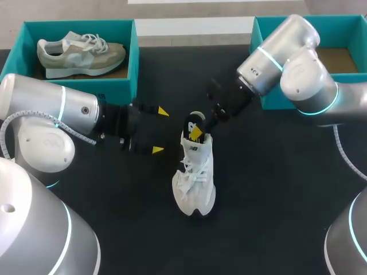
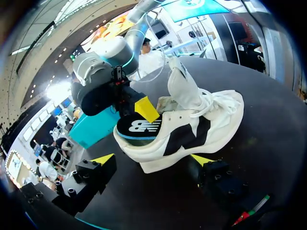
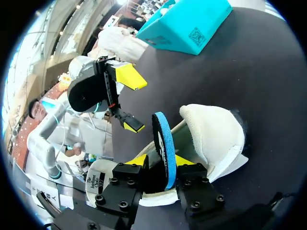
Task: Take the shoe out of the shoebox, open the shoe tongue, remove and reinsert the insole, then place the shoe into the shoebox
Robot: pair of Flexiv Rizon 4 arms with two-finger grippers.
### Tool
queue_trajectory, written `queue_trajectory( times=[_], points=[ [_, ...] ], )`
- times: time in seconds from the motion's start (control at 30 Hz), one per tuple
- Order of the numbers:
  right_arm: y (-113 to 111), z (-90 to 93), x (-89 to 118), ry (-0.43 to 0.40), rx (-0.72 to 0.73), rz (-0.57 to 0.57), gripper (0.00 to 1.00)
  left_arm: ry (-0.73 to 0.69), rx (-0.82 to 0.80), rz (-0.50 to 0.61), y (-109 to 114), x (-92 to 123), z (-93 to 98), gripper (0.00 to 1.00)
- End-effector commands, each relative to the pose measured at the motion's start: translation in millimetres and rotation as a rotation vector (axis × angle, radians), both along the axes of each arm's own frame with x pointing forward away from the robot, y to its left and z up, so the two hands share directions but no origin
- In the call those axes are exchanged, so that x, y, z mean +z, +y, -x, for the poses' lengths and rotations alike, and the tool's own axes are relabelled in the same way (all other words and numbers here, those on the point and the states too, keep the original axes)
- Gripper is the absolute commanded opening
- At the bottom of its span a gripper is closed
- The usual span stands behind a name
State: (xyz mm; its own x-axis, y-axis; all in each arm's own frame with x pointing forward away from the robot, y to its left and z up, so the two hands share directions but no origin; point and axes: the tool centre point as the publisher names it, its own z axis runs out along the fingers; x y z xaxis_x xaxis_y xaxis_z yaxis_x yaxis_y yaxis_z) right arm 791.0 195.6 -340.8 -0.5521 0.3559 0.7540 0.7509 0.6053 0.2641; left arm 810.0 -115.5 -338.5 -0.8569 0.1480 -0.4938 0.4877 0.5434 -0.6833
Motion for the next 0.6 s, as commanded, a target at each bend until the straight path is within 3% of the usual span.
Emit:
queue_trajectory(
  times=[0.03,0.07,0.1,0.6],
  points=[
    [-2.0,-4.1,2.0,-0.006,-0.003,0.011,0.22,-0.001,0.001,-0.001,0.3,0.1,1.2,1.0],
    [-2.3,-4.5,1.6,-0.006,-0.004,0.012,0.15,-0.001,0.001,-0.001,0.3,0.1,1.2,1.0],
    [-2.7,-4.8,0.2,-0.005,-0.006,0.019,0.0,-0.001,0.001,-0.001,0.3,0.1,1.2,1.0],
    [-0.3,10.5,-20.9,0.049,-0.011,0.026,0.0,-0.001,0.001,-0.001,0.3,0.1,1.2,1.0]
  ],
)
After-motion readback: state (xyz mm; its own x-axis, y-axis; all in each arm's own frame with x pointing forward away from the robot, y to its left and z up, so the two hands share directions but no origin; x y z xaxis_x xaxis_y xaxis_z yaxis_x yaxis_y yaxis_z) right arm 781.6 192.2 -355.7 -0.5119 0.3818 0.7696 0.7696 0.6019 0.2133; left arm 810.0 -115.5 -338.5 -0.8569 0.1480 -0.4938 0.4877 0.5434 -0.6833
